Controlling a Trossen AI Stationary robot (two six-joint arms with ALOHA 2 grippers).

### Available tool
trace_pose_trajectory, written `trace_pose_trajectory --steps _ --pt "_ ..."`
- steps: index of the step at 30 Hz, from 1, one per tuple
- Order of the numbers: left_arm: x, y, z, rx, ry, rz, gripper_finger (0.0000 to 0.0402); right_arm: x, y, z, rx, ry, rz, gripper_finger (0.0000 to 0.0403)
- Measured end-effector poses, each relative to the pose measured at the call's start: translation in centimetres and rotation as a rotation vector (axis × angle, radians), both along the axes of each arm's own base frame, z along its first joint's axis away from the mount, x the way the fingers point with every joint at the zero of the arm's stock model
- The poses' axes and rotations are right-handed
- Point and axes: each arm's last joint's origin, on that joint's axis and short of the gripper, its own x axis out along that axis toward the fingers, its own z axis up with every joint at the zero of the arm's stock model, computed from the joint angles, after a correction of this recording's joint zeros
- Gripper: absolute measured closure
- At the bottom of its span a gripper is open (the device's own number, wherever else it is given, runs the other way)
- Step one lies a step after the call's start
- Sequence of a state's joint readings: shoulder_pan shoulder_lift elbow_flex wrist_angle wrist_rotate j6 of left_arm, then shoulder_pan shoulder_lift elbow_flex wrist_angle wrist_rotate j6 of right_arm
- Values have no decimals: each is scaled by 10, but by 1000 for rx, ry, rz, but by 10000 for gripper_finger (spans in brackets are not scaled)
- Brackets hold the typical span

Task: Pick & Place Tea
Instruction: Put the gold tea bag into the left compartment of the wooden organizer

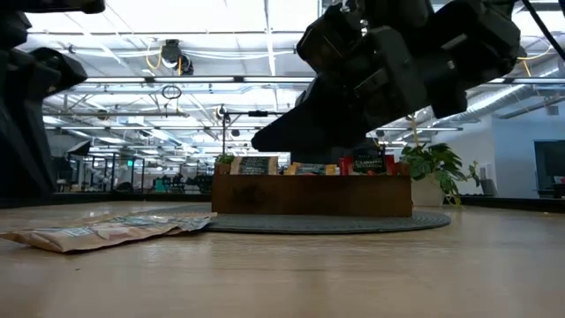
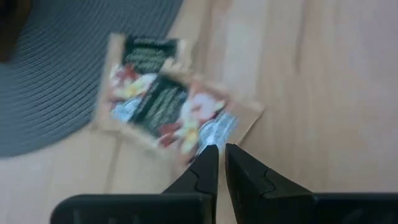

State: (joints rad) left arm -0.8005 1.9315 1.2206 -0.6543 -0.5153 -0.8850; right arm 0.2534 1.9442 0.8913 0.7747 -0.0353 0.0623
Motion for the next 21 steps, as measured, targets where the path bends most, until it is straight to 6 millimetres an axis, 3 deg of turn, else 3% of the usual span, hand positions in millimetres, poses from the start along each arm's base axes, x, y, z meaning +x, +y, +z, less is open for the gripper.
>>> trace_pose_trajectory --steps 5,21 --pt "0 -1 -11 -8 33 31 364 1 -5 -1 120 39 63 387" --pt "10 6 -26 31 20 83 364 1 2 -1 142 7 74 337"
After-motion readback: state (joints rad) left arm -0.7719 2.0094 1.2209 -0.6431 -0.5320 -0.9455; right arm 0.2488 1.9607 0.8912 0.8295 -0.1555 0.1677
